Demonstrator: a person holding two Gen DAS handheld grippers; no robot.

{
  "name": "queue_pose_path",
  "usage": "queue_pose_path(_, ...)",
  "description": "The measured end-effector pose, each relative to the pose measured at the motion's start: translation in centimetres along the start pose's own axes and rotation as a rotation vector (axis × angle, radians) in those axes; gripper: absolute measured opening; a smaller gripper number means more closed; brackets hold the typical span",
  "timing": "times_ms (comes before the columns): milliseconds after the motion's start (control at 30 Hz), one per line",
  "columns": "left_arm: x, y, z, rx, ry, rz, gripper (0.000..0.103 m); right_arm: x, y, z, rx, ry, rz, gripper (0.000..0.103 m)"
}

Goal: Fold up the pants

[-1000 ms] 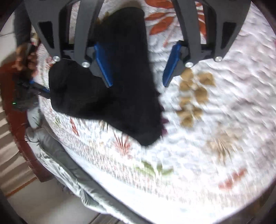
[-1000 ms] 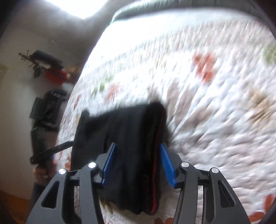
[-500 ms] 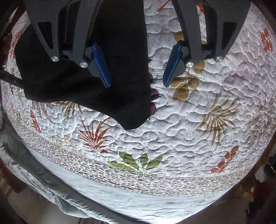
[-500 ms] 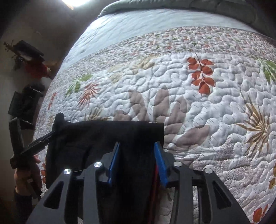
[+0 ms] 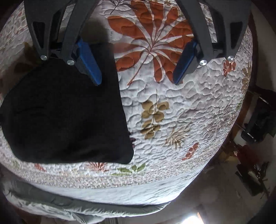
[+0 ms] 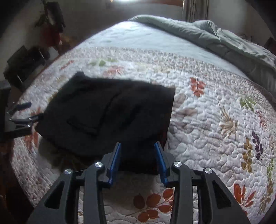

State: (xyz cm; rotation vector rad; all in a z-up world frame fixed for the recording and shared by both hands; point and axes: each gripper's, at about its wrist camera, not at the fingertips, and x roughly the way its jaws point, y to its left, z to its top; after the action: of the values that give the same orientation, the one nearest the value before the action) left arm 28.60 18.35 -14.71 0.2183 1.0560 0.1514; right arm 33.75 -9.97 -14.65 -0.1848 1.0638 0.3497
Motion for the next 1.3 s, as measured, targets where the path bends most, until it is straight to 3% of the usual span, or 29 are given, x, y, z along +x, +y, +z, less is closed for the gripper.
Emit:
queue_pose_path(100, 1.1, 0.5, 0.1, -0.041, 0.019, -0.041, 0.085, 1.3, -1.2, -0.1, 0.064, 0.029, 0.04, 0.045)
queue_pose_path(200, 0.1, 2.8, -0.2, -0.118, 0.018, -0.091, 0.086, -0.7, -3.7, -0.9, 0.218, 0.014, 0.155, 0.045)
queue_pose_path(233, -0.4, 3.7, -0.5, -0.145, 0.016, -0.118, 0.086, -1.5, -4.4, -1.4, 0.253, -0.001, 0.153, 0.045)
queue_pose_path(333, -2.8, 7.8, -2.8, -0.282, -0.021, -0.273, 0.095, -4.8, -6.4, -3.8, 0.353, -0.054, 0.178, 0.046)
queue_pose_path(433, -5.4, 10.8, -6.3, -0.406, -0.059, -0.354, 0.099, -9.0, -7.4, -7.8, 0.45, -0.123, 0.177, 0.05)
queue_pose_path(500, -7.6, 11.4, -8.4, -0.441, -0.094, -0.375, 0.1, -11.7, -6.8, -11.3, 0.508, -0.169, 0.208, 0.069)
queue_pose_path(600, -12.5, 10.7, -12.4, -0.445, -0.167, -0.284, 0.1, -15.1, -4.5, -16.2, 0.544, -0.228, 0.254, 0.081)
queue_pose_path(667, -15.0, 9.7, -14.5, -0.419, -0.197, -0.219, 0.1, -17.1, -2.8, -18.5, 0.542, -0.249, 0.24, 0.086)
queue_pose_path(833, -22.7, 6.2, -20.0, -0.372, -0.289, -0.129, 0.1, -22.5, 1.6, -23.5, 0.476, -0.331, 0.101, 0.09)
queue_pose_path(1000, -29.9, 3.2, -23.9, -0.325, -0.365, -0.119, 0.1, -29.4, 6.6, -26.9, 0.369, -0.475, -0.064, 0.099)
queue_pose_path(1100, -33.4, 1.7, -25.7, -0.278, -0.394, -0.079, 0.1, -31.8, 9.5, -28.1, 0.307, -0.498, -0.074, 0.099)
queue_pose_path(1300, -37.8, 0.5, -29.4, -0.244, -0.404, -0.11, 0.1, -34.9, 15.1, -30.4, 0.192, -0.508, -0.106, 0.099)
